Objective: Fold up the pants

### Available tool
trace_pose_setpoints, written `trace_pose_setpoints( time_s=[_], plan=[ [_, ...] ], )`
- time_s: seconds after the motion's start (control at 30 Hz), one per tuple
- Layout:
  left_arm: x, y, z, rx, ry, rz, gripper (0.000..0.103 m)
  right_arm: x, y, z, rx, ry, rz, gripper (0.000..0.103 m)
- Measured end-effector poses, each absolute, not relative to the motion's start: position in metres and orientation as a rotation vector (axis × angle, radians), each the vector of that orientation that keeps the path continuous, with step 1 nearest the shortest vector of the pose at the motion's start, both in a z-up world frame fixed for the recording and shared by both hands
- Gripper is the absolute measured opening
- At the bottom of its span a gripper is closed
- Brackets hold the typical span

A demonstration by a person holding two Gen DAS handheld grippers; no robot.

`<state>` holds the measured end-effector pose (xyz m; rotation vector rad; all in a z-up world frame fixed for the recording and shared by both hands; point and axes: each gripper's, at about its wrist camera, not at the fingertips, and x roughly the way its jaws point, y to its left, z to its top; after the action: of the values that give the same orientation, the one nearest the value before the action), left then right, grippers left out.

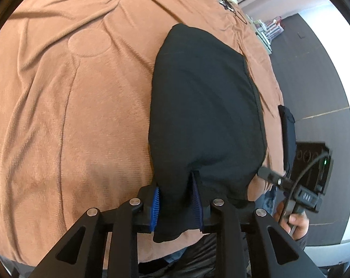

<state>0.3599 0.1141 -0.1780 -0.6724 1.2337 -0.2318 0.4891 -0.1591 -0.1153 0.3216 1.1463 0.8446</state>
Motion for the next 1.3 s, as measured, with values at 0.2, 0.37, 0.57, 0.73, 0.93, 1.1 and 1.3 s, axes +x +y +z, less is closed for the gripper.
trace_pose_setpoints(
  time_s=[0.2, 0.37, 0.57, 0.73, 0.93, 1.1, 1.3],
  plan=[
    [0.353, 0.116, -0.182, -0.674, 1.225, -0.227, 0.028, 0.481, -0.156, -0.126, 0.328, 1.162, 0.882, 0.054],
    [0.345, 0.117, -0.183, -0.663, 1.220, -0.224, 0.028, 0.481, -0.153, -0.129, 0.297, 1.153, 0.870, 0.019],
    [0.344, 0.118, -0.180, -0.656, 1.220, -0.219, 0.028, 0.464, -0.152, -0.123, 0.268, 1.123, 0.899, 0.005],
    [0.346, 0.124, -0.175, -0.650, 1.206, -0.211, 0.037, 0.456, -0.157, -0.127, 0.276, 1.141, 0.898, 0.004],
    [0.352, 0.136, -0.163, -0.649, 1.161, -0.205, 0.060, 0.451, -0.154, -0.126, 0.200, 1.163, 0.878, 0.008],
    [0.363, 0.144, -0.158, -0.658, 1.134, -0.202, 0.060, 0.457, -0.166, -0.109, 0.234, 1.102, 0.860, 0.067],
    [0.380, 0.145, -0.158, -0.673, 1.113, -0.217, 0.060, 0.479, -0.176, -0.098, 0.308, 1.044, 0.843, 0.067]
  ],
)
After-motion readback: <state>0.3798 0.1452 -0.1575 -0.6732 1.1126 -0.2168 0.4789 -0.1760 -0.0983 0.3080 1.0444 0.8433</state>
